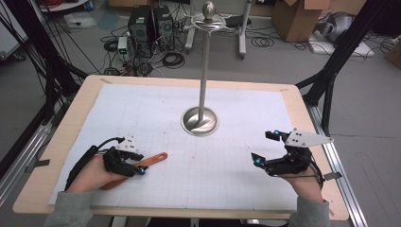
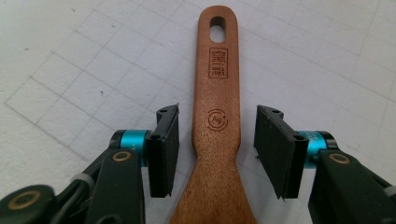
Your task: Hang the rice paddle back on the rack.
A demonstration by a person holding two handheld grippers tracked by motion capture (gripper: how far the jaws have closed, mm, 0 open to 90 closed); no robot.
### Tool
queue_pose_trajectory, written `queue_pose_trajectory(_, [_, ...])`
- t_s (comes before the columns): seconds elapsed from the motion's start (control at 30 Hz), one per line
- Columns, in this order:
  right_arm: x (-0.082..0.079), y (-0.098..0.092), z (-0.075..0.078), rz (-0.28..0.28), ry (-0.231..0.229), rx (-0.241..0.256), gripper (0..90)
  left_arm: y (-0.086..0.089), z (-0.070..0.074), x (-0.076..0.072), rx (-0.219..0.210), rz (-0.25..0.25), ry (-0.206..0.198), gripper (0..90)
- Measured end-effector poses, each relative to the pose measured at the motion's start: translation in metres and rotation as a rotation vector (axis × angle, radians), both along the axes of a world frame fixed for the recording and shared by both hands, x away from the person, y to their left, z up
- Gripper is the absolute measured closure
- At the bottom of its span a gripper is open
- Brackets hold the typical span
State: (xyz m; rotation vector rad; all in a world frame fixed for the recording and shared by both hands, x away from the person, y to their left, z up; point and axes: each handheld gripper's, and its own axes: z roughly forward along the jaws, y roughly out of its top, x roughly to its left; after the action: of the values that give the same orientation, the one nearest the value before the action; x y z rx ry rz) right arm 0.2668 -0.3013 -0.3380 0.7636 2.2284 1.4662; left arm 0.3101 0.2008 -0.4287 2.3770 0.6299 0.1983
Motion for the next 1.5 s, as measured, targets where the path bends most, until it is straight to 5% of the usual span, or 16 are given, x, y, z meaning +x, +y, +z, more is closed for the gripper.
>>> queue_pose_trajectory(0.4, [0.0,0.0,0.0,0.003,0.0,-0.003,8.9,0.002,-0.001,-0.001,0.001,-0.01,-0.026,64.6])
queue_pose_trajectory(0.87, [0.0,-0.001,0.0,0.001,0.007,0.001,8.9,0.003,0.004,-0.004,-0.013,0.012,-0.044,65.0])
queue_pose_trajectory(1.5, [0.005,0.004,0.0,0.015,0.002,-0.002,8.9,0.023,0.055,-0.027,-0.176,0.063,-0.2,65.0])
